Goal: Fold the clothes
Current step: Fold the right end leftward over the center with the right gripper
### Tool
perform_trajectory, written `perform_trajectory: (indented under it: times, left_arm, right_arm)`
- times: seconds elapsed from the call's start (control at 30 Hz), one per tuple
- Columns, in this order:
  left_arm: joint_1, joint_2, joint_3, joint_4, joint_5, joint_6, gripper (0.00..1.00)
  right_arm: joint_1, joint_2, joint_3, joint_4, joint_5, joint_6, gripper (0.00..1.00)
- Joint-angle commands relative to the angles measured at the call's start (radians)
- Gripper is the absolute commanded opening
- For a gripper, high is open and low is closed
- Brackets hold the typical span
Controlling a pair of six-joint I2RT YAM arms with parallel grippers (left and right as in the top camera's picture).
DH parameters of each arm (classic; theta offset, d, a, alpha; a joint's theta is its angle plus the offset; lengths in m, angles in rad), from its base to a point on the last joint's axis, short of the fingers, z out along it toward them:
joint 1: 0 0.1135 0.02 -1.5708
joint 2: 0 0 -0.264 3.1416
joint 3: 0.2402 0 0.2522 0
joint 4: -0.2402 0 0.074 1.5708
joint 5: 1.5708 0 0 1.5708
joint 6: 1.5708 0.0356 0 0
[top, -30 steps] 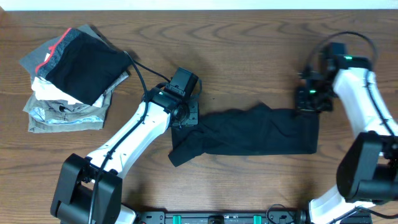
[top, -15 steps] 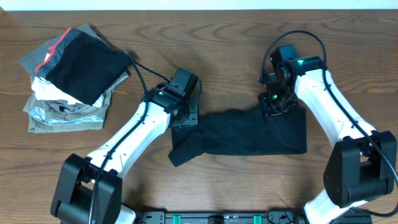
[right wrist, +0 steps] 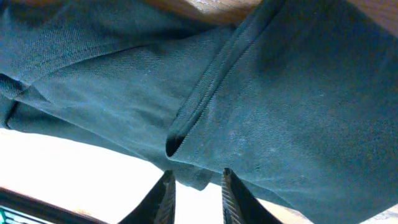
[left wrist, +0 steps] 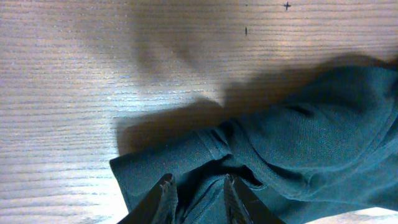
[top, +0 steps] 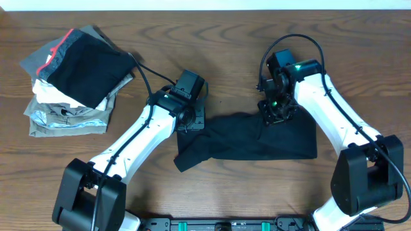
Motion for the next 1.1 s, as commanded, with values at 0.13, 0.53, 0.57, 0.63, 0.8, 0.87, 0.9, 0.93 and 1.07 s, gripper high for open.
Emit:
perform_trajectory:
  times: [0.13, 0.53, 0.57, 0.63, 0.8, 0.87, 0.9, 0.93, 1.07]
  left_arm:
    - [0.005, -0.023, 0.003, -0.007, -0.001, 0.017, 0.28]
    - [0.005, -0.023, 0.003, -0.007, 0.0, 0.017, 0.28]
    - [0.005, -0.023, 0.003, -0.007, -0.001, 0.017, 0.28]
    - [0.005, -0.023, 0.003, -0.007, 0.0, 0.017, 0.28]
    - [0.005, -0.023, 0.003, -0.007, 0.0, 0.017, 0.28]
    - [0.005, -0.023, 0.003, -0.007, -0.001, 0.017, 0.28]
    - [0.005, -0.023, 0.003, -0.007, -0.001, 0.017, 0.28]
    - [0.005, -0.023, 0.003, -0.007, 0.0, 0.017, 0.28]
    - [0.005, -0.023, 0.003, -0.007, -0.001, 0.017, 0.28]
  right_arm:
    - [0.012, 0.006, -0.034, 0.0, 0.015, 0.013, 0.27]
    - [0.105, 0.011, -0.222, 0.213, 0.101, 0.134, 0.31]
    - [0.119, 0.011, -0.229, 0.231, 0.125, 0.148, 0.32]
    - [0.143, 0.011, -0.239, 0.258, 0.158, 0.162, 0.33]
    - [0.184, 0.011, -0.259, 0.281, 0.218, 0.196, 0.36]
    - [0.191, 0.011, -0.269, 0.281, 0.255, 0.212, 0.36]
    - [0.193, 0.011, -0.274, 0.283, 0.268, 0.22, 0.36]
    - [0.193, 0.011, -0.279, 0.284, 0.281, 0.227, 0.36]
    - [0.193, 0.012, -0.283, 0.285, 0.288, 0.229, 0.26]
